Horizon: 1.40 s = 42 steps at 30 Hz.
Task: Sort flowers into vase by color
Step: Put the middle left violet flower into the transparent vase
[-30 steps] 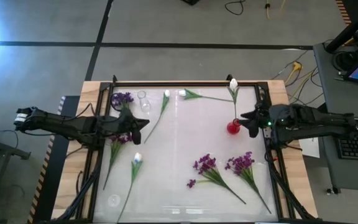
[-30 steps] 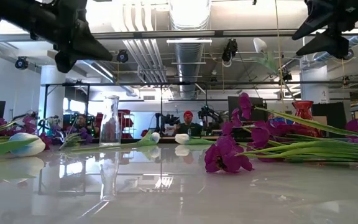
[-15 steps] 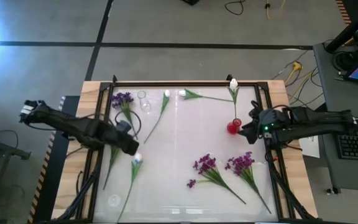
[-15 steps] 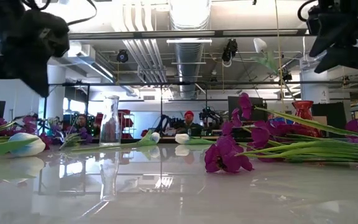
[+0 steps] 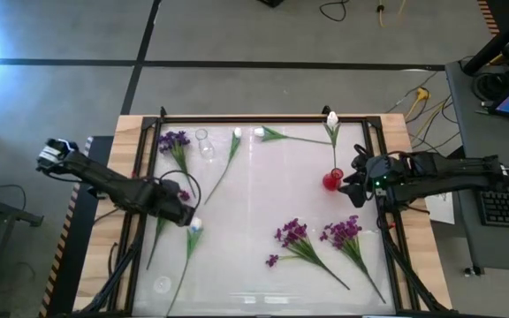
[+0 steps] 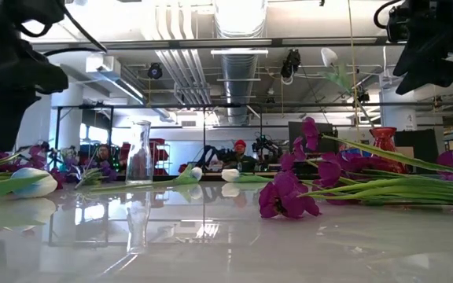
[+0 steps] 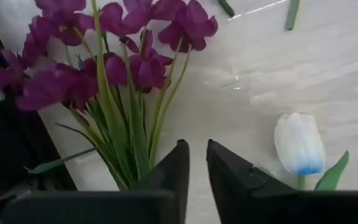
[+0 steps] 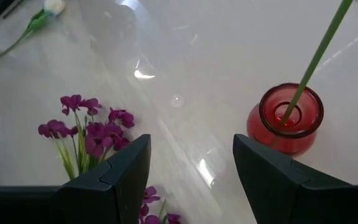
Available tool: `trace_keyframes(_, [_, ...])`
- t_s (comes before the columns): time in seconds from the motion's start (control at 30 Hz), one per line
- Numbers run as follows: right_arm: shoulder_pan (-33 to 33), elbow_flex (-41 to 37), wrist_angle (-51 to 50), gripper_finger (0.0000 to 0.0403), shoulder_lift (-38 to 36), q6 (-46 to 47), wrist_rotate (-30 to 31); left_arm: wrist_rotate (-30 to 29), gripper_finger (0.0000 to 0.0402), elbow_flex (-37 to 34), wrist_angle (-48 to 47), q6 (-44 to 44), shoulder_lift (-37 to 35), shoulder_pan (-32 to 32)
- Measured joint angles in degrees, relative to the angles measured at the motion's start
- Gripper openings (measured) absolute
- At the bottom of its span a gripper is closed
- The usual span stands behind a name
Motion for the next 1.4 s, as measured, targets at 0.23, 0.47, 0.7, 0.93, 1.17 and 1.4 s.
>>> trace_keyframes(0.23, [0.0, 0.0, 0.0, 0.0219, 0.0, -0.4, 0.0, 0.5, 0.014, 0.0, -2.8, -5.9, 3.1, -2.5])
trace_keyframes(0.47, [0.0, 0.0, 0.0, 0.0219, 0.0, -0.4, 0.1, 3.6, 0.02, 0.0, -2.4, -8.2, 6.1, -4.6])
trace_keyframes(0.7, [0.0, 0.0, 0.0, 0.0219, 0.0, -0.4, 0.5, 3.3, 0.021, 0.0, -2.4, -9.0, 9.9, -4.6])
trace_keyframes(0.93, [0.0, 0.0, 0.0, 0.0219, 0.0, -0.4, 0.5, 3.5, 0.021, 0.0, -2.5, -9.1, 12.8, -3.7])
trace_keyframes(1.17, [0.0, 0.0, 0.0, 0.0219, 0.0, 0.4, 0.5, 6.5, 0.021, 0.5, -3.7, -9.2, 14.5, -3.2])
trace_keyframes(1.4, [0.0, 0.0, 0.1, 0.0219, 0.0, 0.7, 0.6, 6.5, 0.021, 0.4, -3.7, -8.9, 15.8, -3.2])
